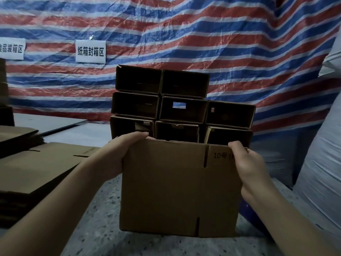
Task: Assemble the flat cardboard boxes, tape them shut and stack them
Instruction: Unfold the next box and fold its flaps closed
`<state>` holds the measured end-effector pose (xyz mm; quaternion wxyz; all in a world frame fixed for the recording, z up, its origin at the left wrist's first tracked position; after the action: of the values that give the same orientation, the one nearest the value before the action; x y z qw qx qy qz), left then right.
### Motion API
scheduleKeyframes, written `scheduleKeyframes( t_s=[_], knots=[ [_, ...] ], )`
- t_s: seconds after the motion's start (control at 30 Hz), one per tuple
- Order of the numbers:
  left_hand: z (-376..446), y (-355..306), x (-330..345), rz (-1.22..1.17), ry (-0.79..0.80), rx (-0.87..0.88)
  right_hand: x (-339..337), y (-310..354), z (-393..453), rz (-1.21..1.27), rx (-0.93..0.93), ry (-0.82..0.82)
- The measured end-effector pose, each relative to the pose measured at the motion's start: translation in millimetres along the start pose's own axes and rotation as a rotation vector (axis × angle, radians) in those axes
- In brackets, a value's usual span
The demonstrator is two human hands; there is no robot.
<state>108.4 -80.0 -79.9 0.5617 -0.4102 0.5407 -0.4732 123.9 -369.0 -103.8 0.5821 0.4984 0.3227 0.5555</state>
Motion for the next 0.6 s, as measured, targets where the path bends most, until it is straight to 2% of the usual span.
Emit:
scheduleKeyframes(
  t_s=[0.23,0.33,0.4,0.47,0.53,0.6],
  knots=[
    [-12.7,-13.3,17.0,-0.096,-0.151,-0.062,8.1,-2.2,-6.3,0.088,0.025,-0.082],
    [-23.4,-24.0,25.1,-0.115,-0.105,0.002,8.7,2.1,-7.0,0.084,-0.019,-0.078],
    [-32.4,-29.8,30.7,-0.136,-0.014,0.062,4.9,7.4,-3.3,0.087,-0.018,-0.038],
    [-36.3,-28.7,26.9,-0.298,0.002,0.19,1.8,12.2,-0.7,0.101,0.012,0.066],
    [-35.1,-26.3,36.5,-0.474,-0.045,0.142,2.8,14.2,-1.8,0.167,0.093,0.21],
    [-32.6,-25.0,54.6,-0.392,-0.037,0.074,5.3,12.7,-3.3,0.242,0.187,0.257]
  ],
)
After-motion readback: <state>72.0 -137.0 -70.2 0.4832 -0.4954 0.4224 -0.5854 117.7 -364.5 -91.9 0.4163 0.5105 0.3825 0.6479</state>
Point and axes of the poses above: each hand's wrist, its own z-axis towards the middle knuckle, its own x-axis out of the palm, y = z × x, the point moved 2 cm from there along z, towards the middle knuckle, and after that the axes turned 7 degrees about z, right-handed, at the moved point
